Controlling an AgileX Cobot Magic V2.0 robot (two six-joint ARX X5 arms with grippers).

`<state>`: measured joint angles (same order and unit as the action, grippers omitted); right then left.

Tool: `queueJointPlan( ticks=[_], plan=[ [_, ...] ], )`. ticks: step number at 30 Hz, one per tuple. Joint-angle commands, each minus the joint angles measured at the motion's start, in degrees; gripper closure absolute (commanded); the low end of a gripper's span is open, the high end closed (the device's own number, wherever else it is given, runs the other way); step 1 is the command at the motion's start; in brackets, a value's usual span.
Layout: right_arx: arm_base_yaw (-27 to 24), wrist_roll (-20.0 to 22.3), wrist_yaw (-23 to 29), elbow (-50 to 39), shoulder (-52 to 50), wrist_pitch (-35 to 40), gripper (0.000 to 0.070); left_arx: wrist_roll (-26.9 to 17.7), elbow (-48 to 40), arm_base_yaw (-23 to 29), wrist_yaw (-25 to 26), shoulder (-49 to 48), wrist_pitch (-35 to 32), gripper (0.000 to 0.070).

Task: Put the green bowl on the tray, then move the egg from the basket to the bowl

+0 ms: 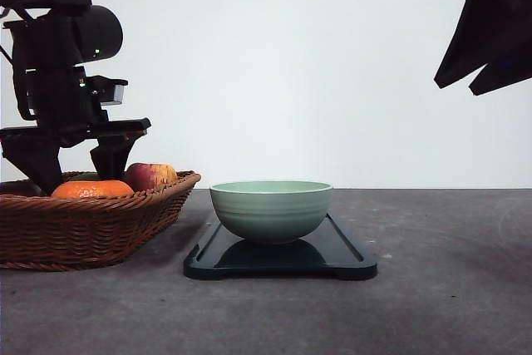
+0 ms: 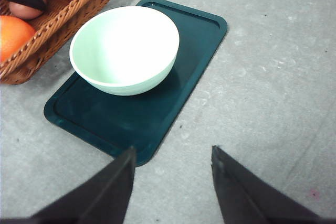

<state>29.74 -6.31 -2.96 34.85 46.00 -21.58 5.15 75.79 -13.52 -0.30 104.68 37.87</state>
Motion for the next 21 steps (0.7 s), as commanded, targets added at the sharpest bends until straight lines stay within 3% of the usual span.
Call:
queueJointPlan(
  ticks=[1, 10, 11, 14, 21],
  plan=[
    [0.5, -0.8, 0.0, 0.3, 0.3, 0.5, 0.0424, -0.6, 1.4, 0.0, -0.3, 2.0, -0.2, 0.0252],
    [0.5, -1.0, 0.0, 0.3, 0.3, 0.5, 0.0424, -0.6, 1.4, 0.0, -0.3, 2.8, -0.3, 0.0280],
    [0.5, -1.0, 0.0, 0.3, 0.3, 0.5, 0.0424, -0.6, 1.4, 0.0, -0.3, 2.8, -0.3, 0.0293],
    [0.5, -1.0, 0.0, 0.3, 0.3, 0.5, 0.0424, -0.6, 1.4, 0.1, -0.3, 2.8, -0.3, 0.0456],
    [0.5, -1.0, 0.0, 0.3, 0.3, 0.5, 0.0424, -0.6, 1.4, 0.1, -0.3, 2.6, 0.0, 0.0474]
  ],
)
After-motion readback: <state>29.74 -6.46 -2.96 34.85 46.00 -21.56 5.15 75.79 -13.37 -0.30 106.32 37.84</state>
